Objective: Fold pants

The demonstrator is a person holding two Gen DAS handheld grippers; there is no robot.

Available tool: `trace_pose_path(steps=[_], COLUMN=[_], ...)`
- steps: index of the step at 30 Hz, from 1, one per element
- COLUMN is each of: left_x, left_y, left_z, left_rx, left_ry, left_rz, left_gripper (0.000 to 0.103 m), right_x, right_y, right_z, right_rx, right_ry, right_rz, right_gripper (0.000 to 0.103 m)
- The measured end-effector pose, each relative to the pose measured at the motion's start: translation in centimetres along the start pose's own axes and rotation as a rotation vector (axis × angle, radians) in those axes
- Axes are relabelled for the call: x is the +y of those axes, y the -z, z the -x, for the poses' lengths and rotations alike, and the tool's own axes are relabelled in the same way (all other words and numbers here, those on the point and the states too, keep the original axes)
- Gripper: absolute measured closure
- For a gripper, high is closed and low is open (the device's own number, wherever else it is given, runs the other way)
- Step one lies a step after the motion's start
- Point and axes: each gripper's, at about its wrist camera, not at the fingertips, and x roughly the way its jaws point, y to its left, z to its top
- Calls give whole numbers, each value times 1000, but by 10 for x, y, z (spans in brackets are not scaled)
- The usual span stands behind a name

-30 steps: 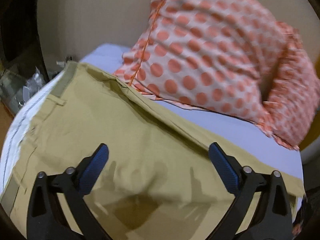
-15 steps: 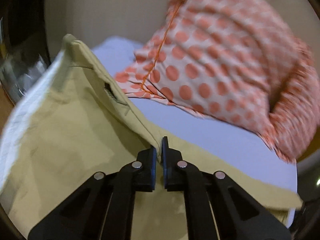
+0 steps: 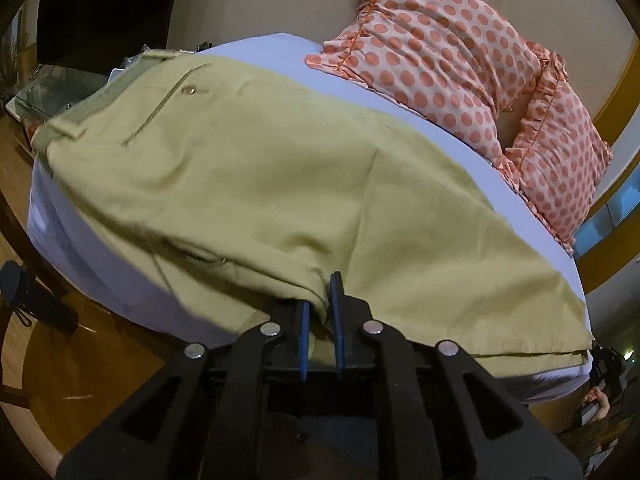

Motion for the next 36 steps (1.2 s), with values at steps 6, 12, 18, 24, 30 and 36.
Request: trace_pose_path(steps=[6,12,18,24,30,36], left_x=[1,27,32,29,46,64], left_y=[20,26,23,23,22,28], left_z=[28,60,58,53,60,62], left_rx=[-108,-226,-224,-213,-261,-269], left_ry=[-16,-33,-23,-15,-17,11], left_rz=[-37,47,81,83,135,188], left_gripper=[48,40,37,35,29,22], right_x=[-20,-27,2,12,101,256], right_y=[-7,-4,18,30,37,178], right_z=[32,18,0,-14,-7,-16], right_rx=[-149,-146,-104,-93,-111,203], right_ry=[104,117,75,-4,-209,-617], right_rz=[22,72,204,267,428,805], right_gripper=[23,33,45,97,97,97])
